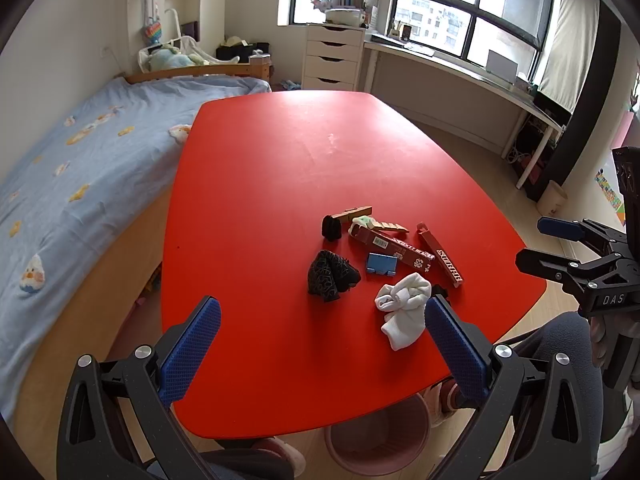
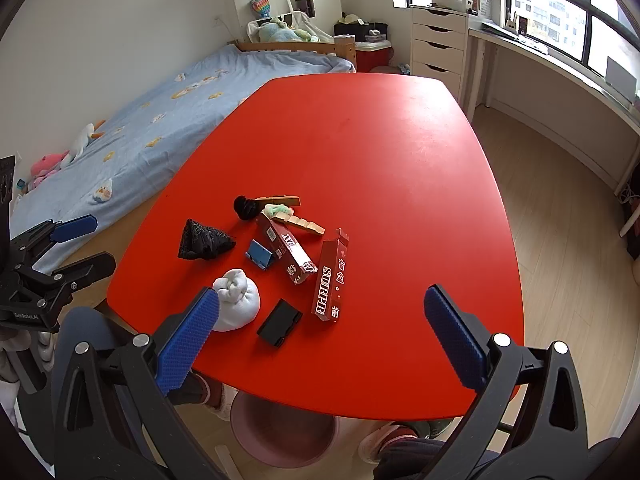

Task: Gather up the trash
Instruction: 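Move both tools toward the cluster of items on the red table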

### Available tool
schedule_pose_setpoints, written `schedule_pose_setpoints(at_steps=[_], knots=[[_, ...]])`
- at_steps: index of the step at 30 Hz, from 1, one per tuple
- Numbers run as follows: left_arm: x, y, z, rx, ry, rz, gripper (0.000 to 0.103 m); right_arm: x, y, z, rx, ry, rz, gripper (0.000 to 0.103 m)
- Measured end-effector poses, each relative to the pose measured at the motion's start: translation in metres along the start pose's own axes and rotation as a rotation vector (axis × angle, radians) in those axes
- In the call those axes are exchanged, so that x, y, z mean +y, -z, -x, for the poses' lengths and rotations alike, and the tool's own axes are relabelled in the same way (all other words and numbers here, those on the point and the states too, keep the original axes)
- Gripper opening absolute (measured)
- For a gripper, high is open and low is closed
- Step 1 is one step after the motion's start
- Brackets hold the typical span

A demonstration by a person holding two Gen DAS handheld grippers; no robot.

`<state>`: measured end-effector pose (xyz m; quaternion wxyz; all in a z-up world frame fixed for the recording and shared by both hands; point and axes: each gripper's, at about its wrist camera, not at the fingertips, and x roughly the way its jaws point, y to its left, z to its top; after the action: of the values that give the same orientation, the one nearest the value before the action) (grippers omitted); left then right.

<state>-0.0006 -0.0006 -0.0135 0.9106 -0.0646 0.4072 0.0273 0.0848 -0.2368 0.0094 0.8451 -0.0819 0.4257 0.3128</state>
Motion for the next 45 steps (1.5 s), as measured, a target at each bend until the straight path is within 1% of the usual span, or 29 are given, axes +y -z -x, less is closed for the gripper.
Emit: schedule_pose_setpoints(at_steps=[17,23,27,34,45], knots=[[0.001,0.003,0.000,0.003,-0.004,0.004,0.098,-0.005,0.006,-0.004,0.011,0.009,-0.006,0.100],[0.001,0.007,-0.004,0.014,0.000,0.012,0.098,-0.008,0.005,-0.009,0.038,0.007,-0.015,0.100],[0.000,0.001,-0.010,0.030,0.010,0.016,0.098,-0.008,0.000,-0.017,0.069,0.011,-0.012,0.100],[0.002,-0.009,-0.030,0.074,0.042,0.042,0.098,-0.014,-0.009,-0.045,0.150,0.011,-0.026,0.100],[0.010,-0.021,-0.077,0.195,0.020,0.088,0.098,-0.027,-0.010,-0.091,0.256,0.045,-0.055,0.100]])
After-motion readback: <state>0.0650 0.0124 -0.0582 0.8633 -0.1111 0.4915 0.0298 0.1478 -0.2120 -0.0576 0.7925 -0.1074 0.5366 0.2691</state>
